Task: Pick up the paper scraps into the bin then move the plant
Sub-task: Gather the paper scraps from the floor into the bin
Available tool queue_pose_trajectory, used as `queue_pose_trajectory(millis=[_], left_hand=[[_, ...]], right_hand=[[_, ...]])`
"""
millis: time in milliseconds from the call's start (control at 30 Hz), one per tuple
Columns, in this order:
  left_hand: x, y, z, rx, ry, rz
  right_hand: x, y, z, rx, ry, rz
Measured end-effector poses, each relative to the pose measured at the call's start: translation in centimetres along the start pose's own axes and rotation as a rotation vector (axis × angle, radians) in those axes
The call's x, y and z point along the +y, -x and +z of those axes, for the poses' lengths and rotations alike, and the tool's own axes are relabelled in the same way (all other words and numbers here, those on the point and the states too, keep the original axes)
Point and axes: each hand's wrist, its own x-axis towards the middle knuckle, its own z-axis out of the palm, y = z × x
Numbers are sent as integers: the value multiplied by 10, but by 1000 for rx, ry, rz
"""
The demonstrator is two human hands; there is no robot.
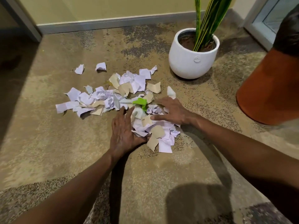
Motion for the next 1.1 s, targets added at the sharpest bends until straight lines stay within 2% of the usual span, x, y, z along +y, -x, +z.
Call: queue_pose_trajectory(millis=[133, 233, 333, 467, 567, 633, 800, 1000, 1100], left_hand=[[1, 1, 2, -27, -33, 67], [2, 4, 5, -8, -41, 181], [4, 6, 3, -75, -133, 249], [18, 17, 4, -95, -202, 291], [31, 25, 6, -115, -225, 256], [39, 26, 3, -148, -194, 223], [44, 17, -13, -254, -13, 295], [35, 8, -30, -232, 65, 195], [45, -1, -41, -195, 178, 79]], right_hand=[[-17, 13, 11, -145, 70, -107], [-19, 29, 22, -173, 232, -164], [-13, 42, 37, -74, 399, -237], [-6, 57, 53, 190, 472, -323], [-4, 64, 58, 225, 479, -323], [-3, 68, 60, 213, 417, -287], [5, 71, 52, 154, 298, -232], [9, 83, 19, 240, 145, -127], [3, 89, -4, 250, -74, -75]])
